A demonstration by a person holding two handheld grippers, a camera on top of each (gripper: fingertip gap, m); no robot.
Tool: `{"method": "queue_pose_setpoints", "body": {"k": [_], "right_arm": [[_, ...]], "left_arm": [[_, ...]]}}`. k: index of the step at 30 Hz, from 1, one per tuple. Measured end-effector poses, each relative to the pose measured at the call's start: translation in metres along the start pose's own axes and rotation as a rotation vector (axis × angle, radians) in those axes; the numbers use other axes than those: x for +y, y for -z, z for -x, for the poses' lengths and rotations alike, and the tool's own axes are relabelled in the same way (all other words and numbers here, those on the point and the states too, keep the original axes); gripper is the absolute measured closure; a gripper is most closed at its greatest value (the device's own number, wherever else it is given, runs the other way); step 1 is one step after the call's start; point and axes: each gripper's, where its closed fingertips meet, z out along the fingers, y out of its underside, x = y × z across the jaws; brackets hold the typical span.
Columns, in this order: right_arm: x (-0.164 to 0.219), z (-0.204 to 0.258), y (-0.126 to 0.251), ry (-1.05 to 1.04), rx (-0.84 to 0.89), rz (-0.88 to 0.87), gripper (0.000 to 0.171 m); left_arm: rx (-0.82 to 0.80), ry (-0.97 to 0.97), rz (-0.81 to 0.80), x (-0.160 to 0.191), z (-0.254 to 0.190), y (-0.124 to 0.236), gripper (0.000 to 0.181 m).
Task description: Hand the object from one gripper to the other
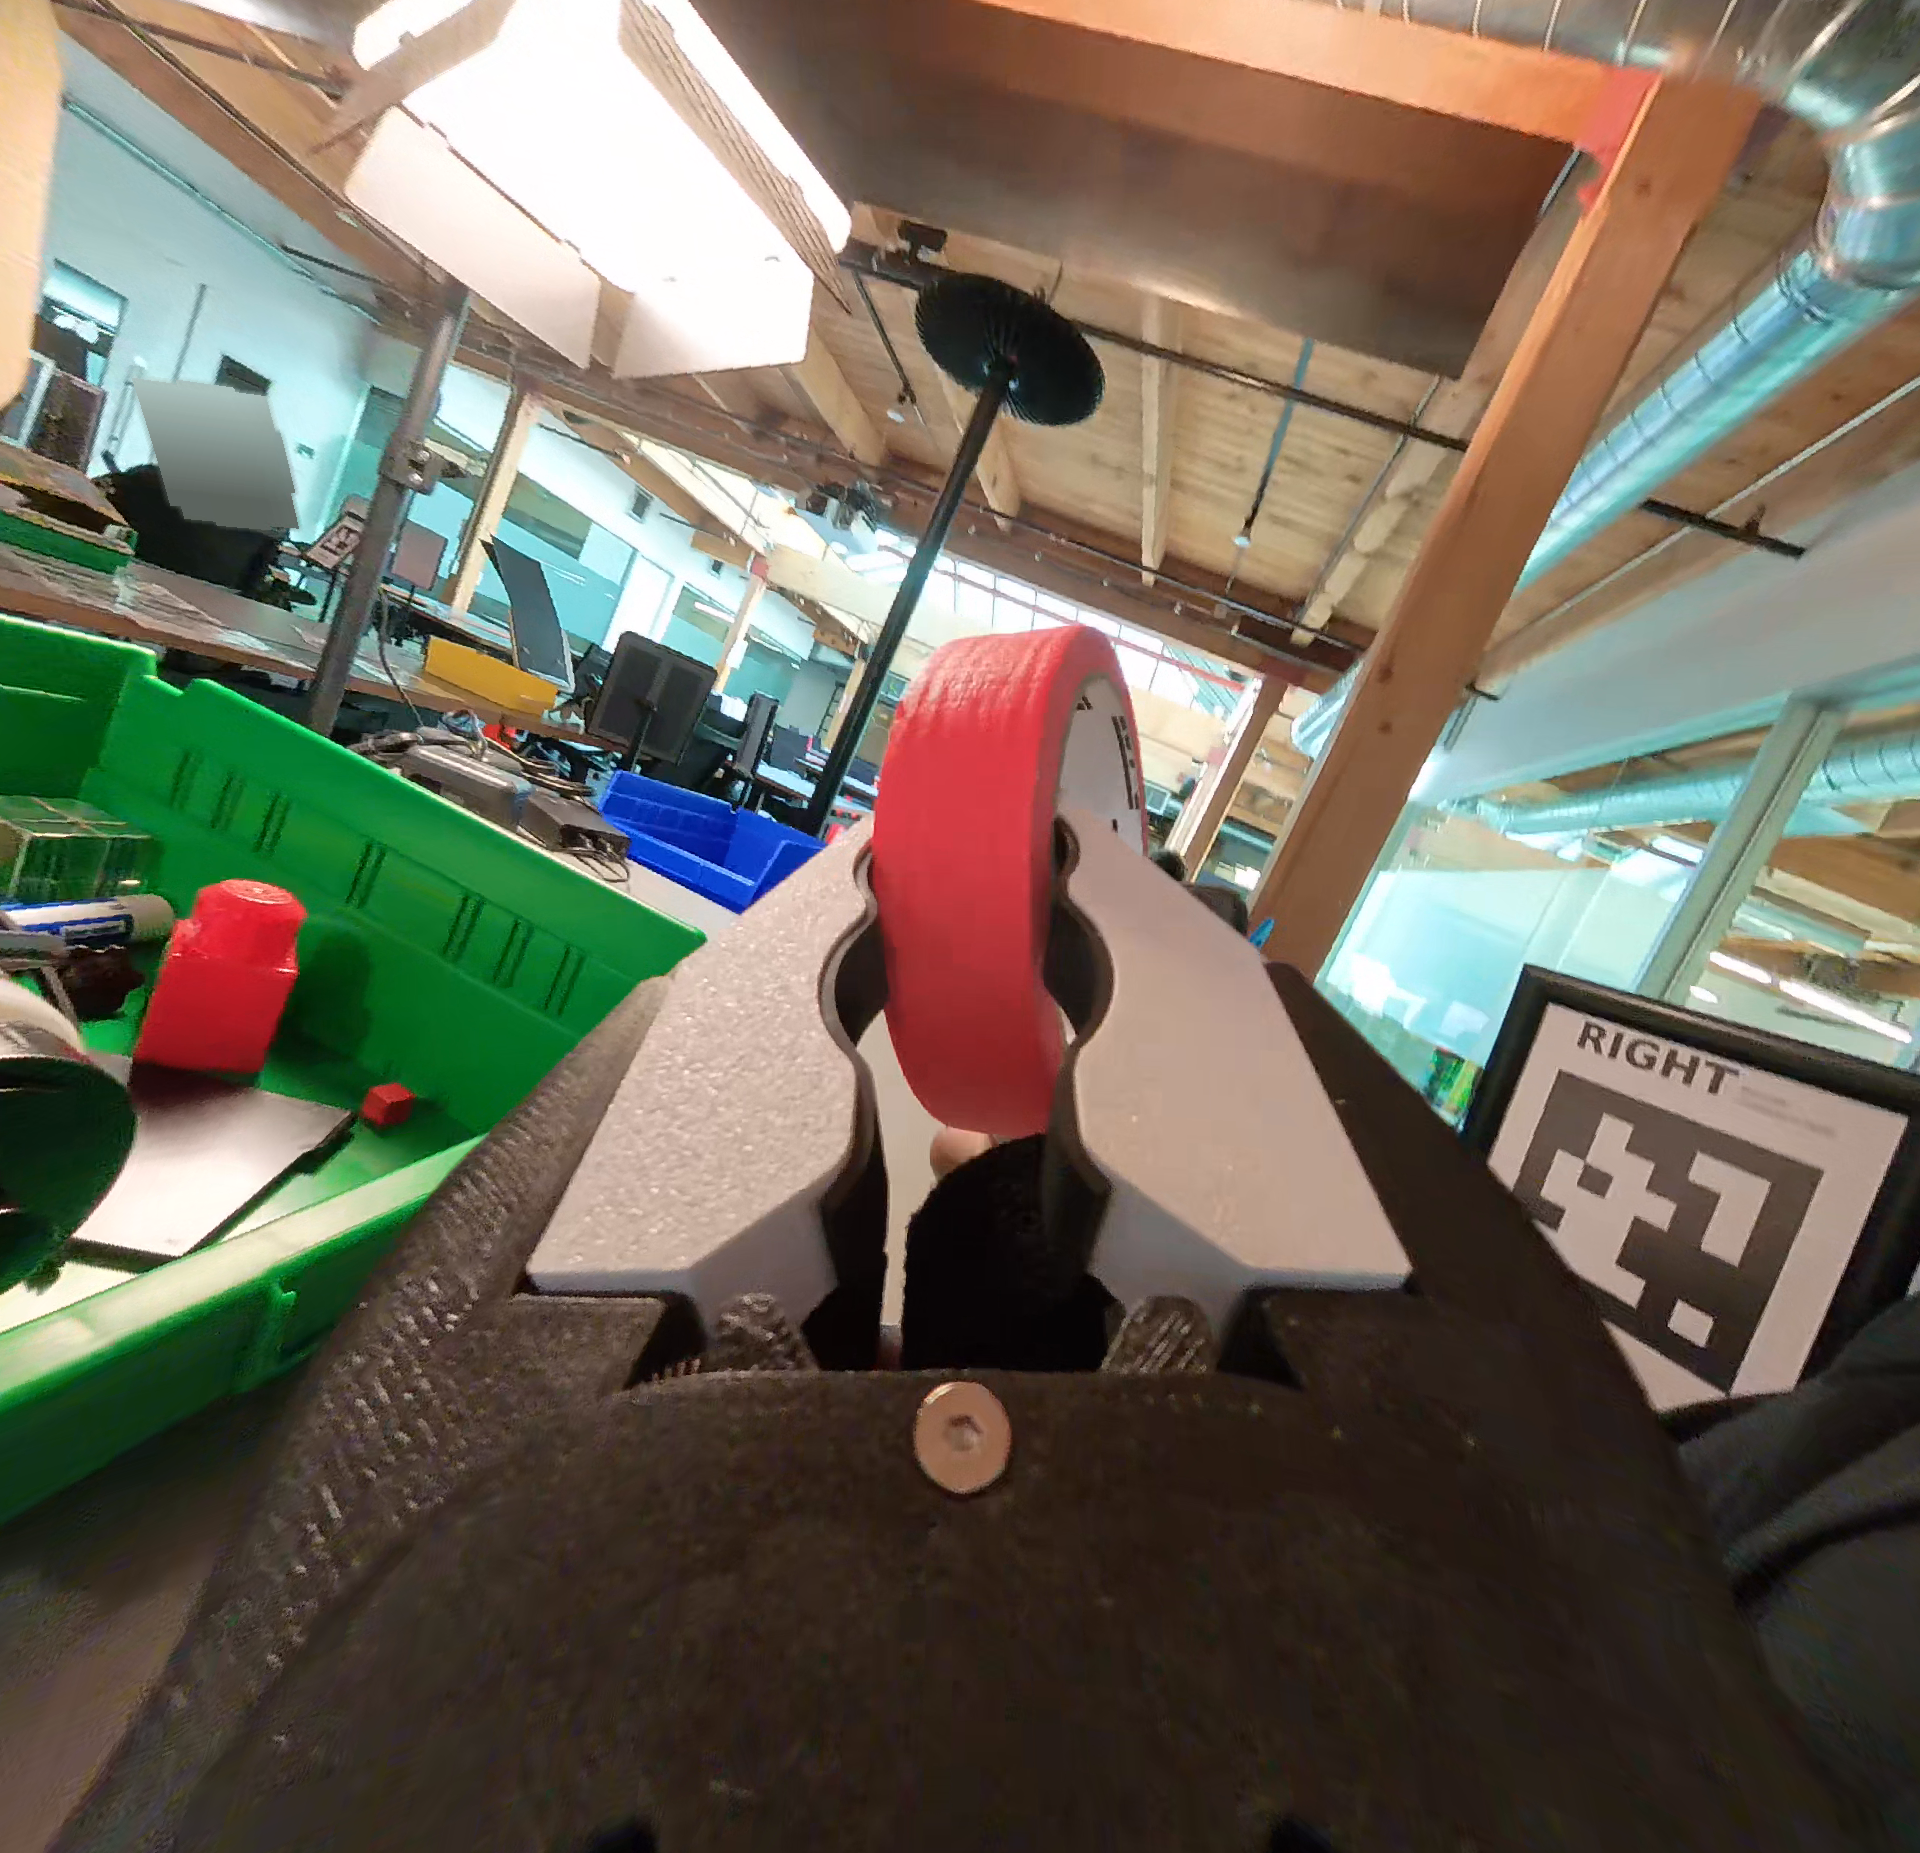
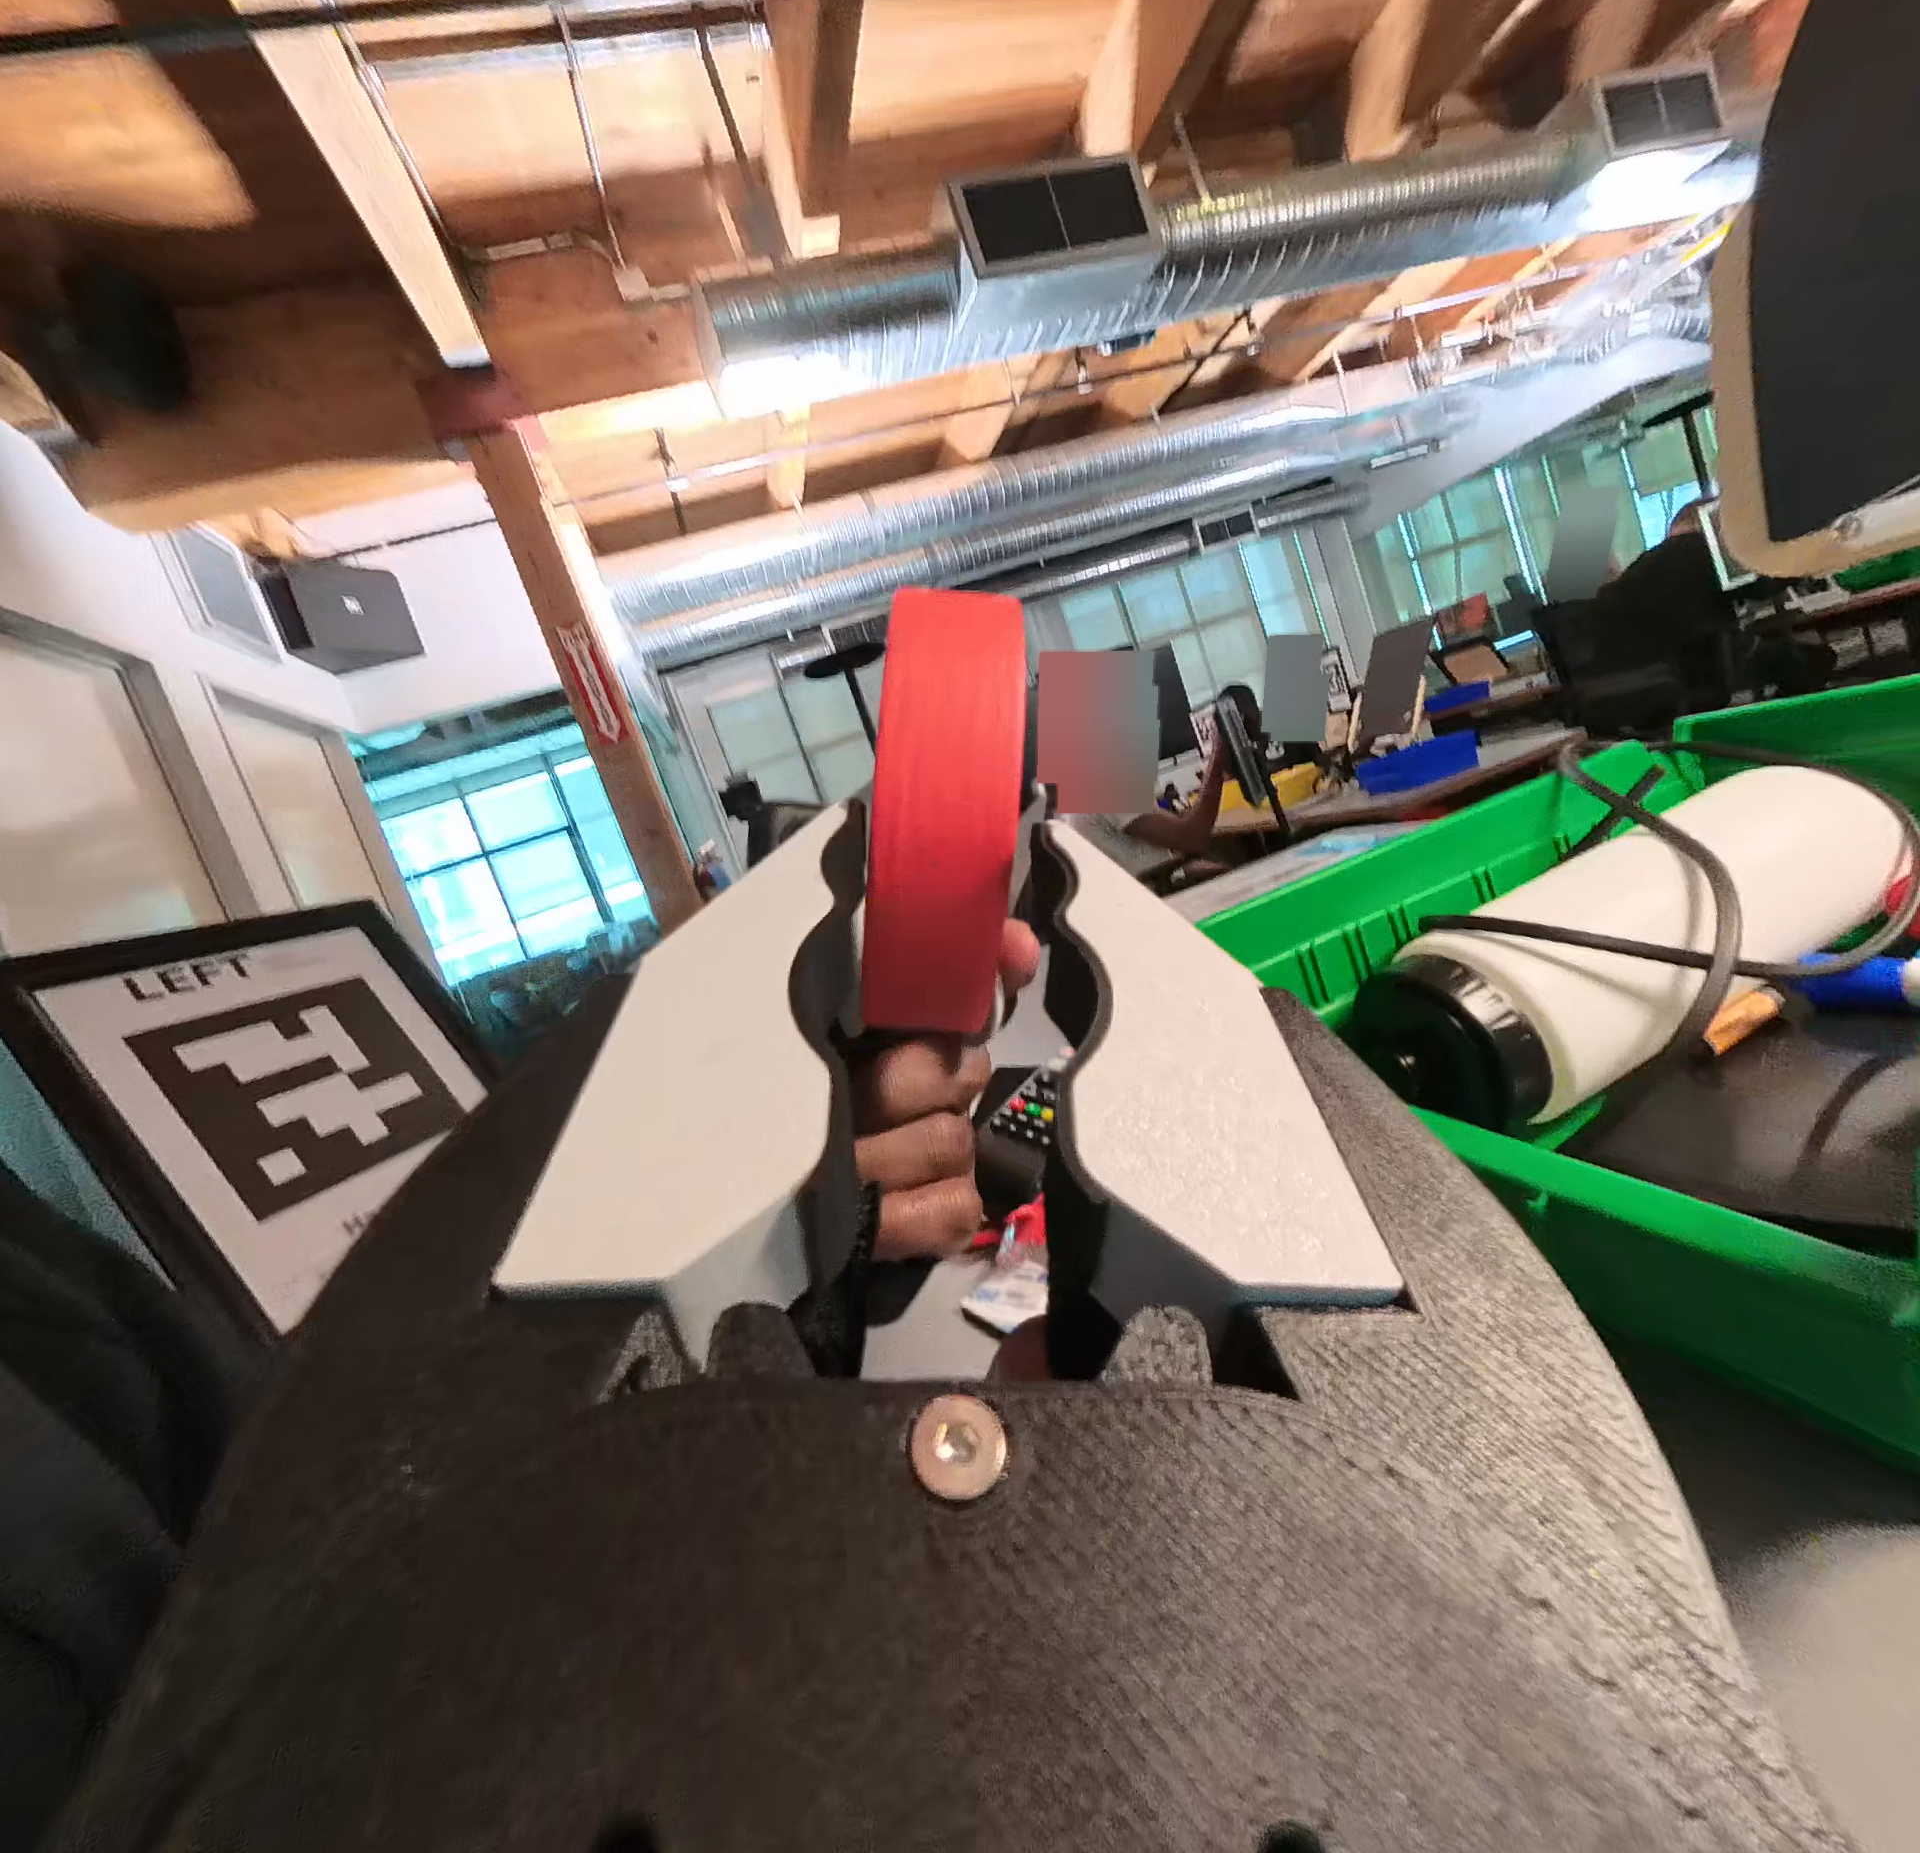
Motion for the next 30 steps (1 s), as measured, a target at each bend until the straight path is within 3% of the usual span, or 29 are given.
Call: {"method": "queue_pose_setpoints", "body": {"k": [4,11,15,18,23,30], "right_arm": [[0.011,0.000,-0.003,0.023,0.010,0.064,0.143],[-0.013,0.005,0.005,0.012,-0.024,-0.066,0.144],[0.013,0.009,-0.006,0.065,-0.018,0.075,0.135],[0.024,0.009,-0.009,0.110,-0.007,0.130,0.141],[-0.005,0.009,0.001,0.041,-0.029,-0.019,0.143],[-0.019,0.009,0.008,-0.020,-0.060,-0.103,0.143]], "left_arm": [[-0.023,0.012,-0.026,-0.004,0.005,0.002,0.156],[0.051,0.038,0.049,0.010,-0.008,-0.005,0.155],[0.037,0.054,-0.029,-0.004,-0.003,0.001,0.156],[0.033,0.083,-0.055,-0.007,-0.001,0.002,0.156],[0.026,0.061,0.034,0.009,-0.004,-0.006,0.142],[0.101,0.142,0.116,0.026,-0.014,-0.011,0.142]]}}
